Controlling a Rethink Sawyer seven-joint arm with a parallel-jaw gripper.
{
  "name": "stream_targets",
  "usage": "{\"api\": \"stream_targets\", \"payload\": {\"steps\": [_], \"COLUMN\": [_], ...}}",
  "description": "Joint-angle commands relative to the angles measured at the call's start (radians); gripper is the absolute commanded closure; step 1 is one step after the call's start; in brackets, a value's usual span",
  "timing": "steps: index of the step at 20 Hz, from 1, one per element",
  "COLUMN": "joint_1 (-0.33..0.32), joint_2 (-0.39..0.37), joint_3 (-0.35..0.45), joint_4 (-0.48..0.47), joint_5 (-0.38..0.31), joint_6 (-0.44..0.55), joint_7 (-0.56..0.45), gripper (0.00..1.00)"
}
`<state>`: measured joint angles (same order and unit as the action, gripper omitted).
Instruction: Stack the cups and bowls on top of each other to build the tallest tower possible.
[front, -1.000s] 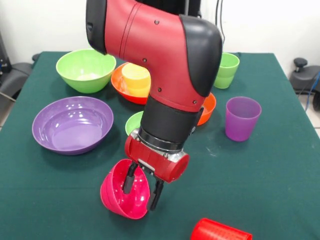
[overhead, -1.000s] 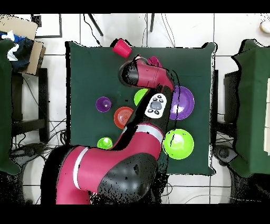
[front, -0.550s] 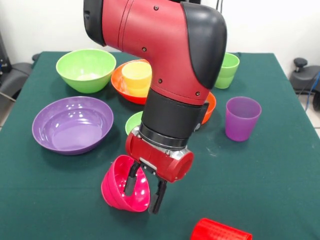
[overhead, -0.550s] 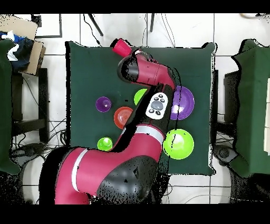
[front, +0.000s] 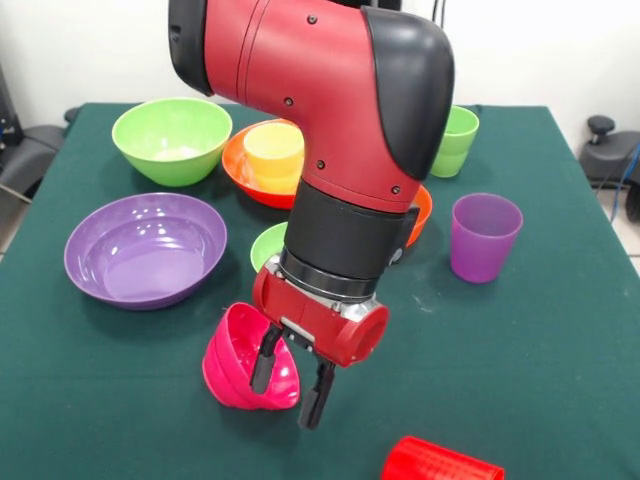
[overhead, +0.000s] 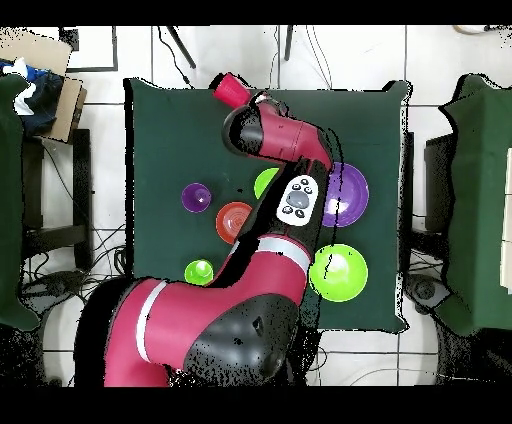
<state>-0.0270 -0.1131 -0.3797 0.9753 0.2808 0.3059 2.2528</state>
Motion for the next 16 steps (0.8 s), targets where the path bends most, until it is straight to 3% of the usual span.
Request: {"api": "stream_targets", "payload": {"steps": [1,5,11,16], "joint_1": [0.015,0.003,-0.008,-0.034], "joint_2": [-0.039,-0.102,-0.099,-0.164], "joint_3": [0.084,0.093,0.099,0.116], "joint_4": [0.078,0.142,0.144,0.220], "joint_5": [-0.007,-0.027,-0.034,-0.069], "joint_6": [0.105,0.132,0.116,0.127], "joint_7": [0.090,0.050,0.039,-0.025], "gripper": [0.00,0.00,0.00,0.00]}}
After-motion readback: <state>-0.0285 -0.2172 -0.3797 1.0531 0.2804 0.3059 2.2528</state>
